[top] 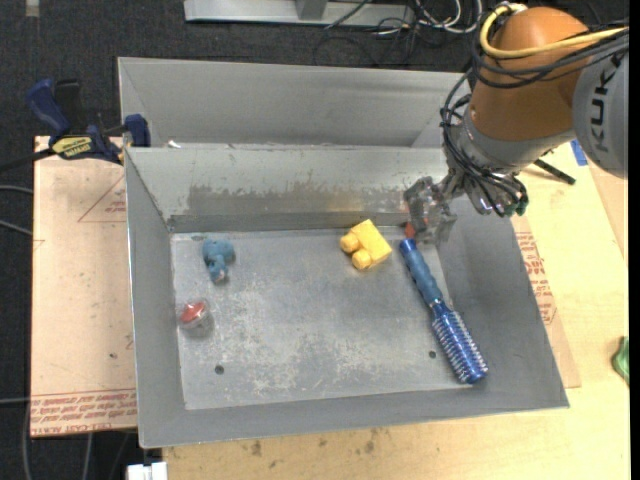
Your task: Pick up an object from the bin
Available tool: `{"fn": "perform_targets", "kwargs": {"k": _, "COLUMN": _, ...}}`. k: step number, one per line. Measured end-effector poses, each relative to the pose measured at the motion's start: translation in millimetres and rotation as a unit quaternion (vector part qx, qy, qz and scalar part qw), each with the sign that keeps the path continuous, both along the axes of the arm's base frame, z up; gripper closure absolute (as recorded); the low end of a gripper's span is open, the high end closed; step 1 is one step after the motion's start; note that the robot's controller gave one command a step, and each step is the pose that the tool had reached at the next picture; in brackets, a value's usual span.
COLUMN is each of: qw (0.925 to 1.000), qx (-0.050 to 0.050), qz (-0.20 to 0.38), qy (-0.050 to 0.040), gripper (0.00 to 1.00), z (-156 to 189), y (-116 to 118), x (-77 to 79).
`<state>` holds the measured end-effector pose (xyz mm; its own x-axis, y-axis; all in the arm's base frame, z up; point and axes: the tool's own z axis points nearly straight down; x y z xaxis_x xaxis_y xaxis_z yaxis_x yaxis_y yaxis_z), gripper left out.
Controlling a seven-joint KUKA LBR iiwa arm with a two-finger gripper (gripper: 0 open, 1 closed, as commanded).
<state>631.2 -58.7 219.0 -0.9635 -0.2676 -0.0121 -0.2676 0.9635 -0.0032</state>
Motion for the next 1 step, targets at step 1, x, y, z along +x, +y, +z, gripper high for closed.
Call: {"fn": "perform_targets", "kwargs": {"k": 1, "qw": 1.0000, "qx": 0.001, "qz": 0.000, "qy": 0.0041, "gripper": 1.00, "z": -5.4, "y": -0.1, "x": -1.2}}
